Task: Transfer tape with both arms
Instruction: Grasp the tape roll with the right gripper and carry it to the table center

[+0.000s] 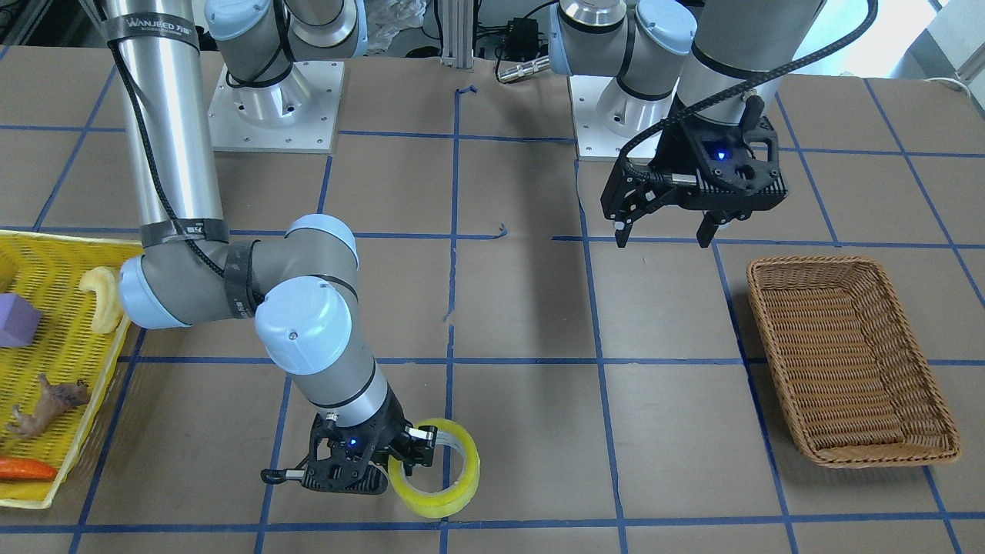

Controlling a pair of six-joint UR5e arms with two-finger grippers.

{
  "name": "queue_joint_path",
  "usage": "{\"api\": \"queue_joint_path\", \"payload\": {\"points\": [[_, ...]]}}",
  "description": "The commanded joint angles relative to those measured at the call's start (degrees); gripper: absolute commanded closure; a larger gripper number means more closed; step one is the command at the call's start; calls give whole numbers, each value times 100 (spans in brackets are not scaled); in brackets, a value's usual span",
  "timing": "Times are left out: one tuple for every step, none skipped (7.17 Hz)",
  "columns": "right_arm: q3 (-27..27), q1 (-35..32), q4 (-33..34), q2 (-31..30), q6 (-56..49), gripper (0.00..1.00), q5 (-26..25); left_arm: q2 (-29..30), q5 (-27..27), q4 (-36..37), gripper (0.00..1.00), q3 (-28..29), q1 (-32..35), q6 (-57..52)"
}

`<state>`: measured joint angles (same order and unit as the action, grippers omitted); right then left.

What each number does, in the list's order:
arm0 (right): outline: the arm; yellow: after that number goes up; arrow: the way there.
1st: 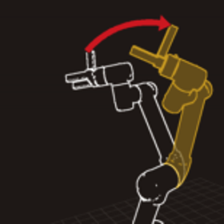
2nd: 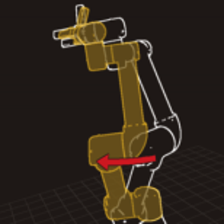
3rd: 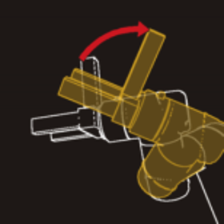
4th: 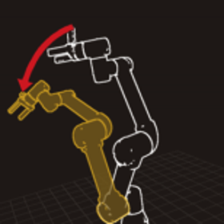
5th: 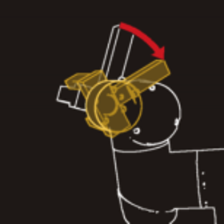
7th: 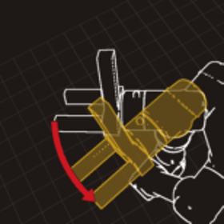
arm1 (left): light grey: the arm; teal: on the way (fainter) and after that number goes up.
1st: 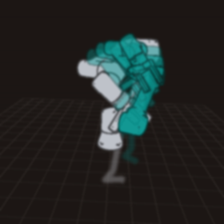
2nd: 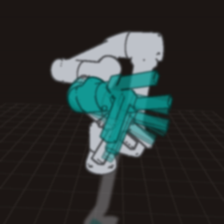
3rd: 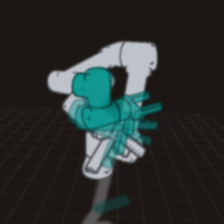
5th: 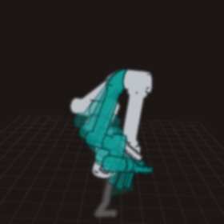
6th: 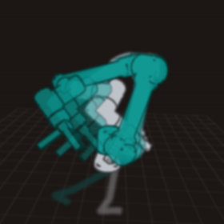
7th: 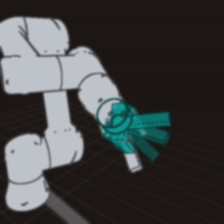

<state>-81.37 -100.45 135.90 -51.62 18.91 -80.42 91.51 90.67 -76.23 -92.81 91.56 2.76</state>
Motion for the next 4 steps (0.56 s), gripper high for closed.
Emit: {"api": "queue_joint_path", "payload": {"points": [[16, -36, -2, 99, 61, 57, -26, 95, -5, 82, 0, 17, -15, -30], [7, -36, -11, 117, 0, 1, -148, 156, -14, 82, 0, -17, -15, -22], [7, -36, -20, 108, 8, 0, -149, 165, -5, 73, 0, -44, -6, -30], [50, -28, -98, 38, -1, 0, -149, 156, -5, 82, 0, -35, -6, -30]]}}
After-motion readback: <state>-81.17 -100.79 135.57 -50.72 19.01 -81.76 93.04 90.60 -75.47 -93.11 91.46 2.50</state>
